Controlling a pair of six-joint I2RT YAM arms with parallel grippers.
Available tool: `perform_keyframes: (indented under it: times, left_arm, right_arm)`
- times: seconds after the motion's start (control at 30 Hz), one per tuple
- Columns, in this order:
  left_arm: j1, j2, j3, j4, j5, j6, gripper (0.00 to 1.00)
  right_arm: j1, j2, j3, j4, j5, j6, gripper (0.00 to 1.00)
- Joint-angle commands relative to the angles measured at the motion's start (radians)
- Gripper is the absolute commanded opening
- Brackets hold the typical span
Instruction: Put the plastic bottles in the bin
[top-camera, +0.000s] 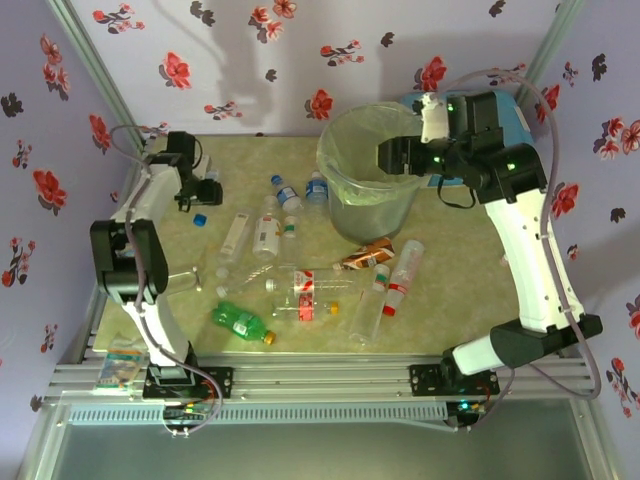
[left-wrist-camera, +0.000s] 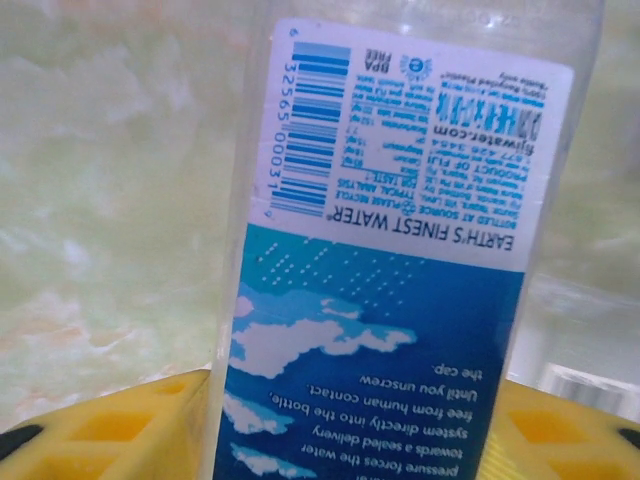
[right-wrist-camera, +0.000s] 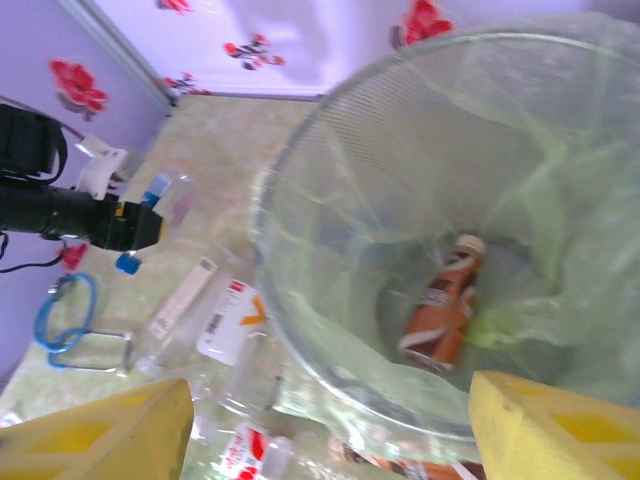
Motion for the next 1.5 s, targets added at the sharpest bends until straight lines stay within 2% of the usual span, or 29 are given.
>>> perform_keyframes:
  times: [0.0,0.17,0.33,0.4,0.63,0.73,0.97,1.07,1.17,1.2,1.27,1.37,1.4,1.47]
  left_arm:
    - [-0.044,-0.145,0.017,0.005,0.076,-0.003,0.56]
    - [-0.133,-0.348,-0.116,0.188,0.253,-0.041,0.52]
    - [-0.179,-0.476,-0.24,0.374,0.478,-0.07,0.5]
    - [-0.189,-0.514,-0.284,0.439,0.532,-0.078,0.5]
    - [-0.194,-0.529,-0.339,0.502,0.614,-0.095,0.49]
    - [-0.195,-0.524,-0.349,0.528,0.656,-0.119,0.49]
    - [-0.201,-0.51,-0.352,0.527,0.669,-0.124,0.48]
    - [-0.209,-0.511,-0.355,0.529,0.676,-0.123,0.48]
    - [-0.211,-0.516,-0.358,0.529,0.674,-0.116,0.48]
    - [-0.209,-0.515,-0.358,0.528,0.674,-0.113,0.49]
    - [-0.209,-0.511,-0.358,0.527,0.675,-0.112,0.51]
    - [-0.205,-0.514,-0.359,0.526,0.673,-0.11,0.6]
    - [-0.202,-0.517,-0.358,0.525,0.673,-0.109,0.64]
    - [-0.191,-0.531,-0.358,0.522,0.674,-0.102,0.83]
  right_arm:
    - [0.055,0.017,-0.01,0.132,-0.07,0.086,0.73]
    - [0.156,0.107,0.015,0.264,-0.115,0.182,0.71]
    - [0.227,0.244,0.114,0.302,-0.129,0.239,0.7]
    - [0.242,0.297,0.154,0.305,-0.132,0.254,0.71]
    - [0.294,0.472,0.294,0.308,-0.218,0.29,0.79]
    - [0.297,0.527,0.322,0.305,-0.226,0.319,0.79]
    - [0.31,0.599,0.341,0.352,-0.251,0.361,0.78]
    - [0.31,0.63,0.364,0.328,-0.241,0.361,0.74]
    - [0.31,0.639,0.364,0.316,-0.231,0.36,0.58]
    - [0.31,0.638,0.364,0.316,-0.231,0.359,0.56]
    - [0.31,0.633,0.364,0.31,-0.215,0.355,0.51]
    - [0.308,0.612,0.364,0.31,-0.188,0.339,0.46]
    - [0.307,0.607,0.364,0.309,-0.181,0.333,0.46]
    - [0.3,0.59,0.364,0.309,-0.154,0.319,0.46]
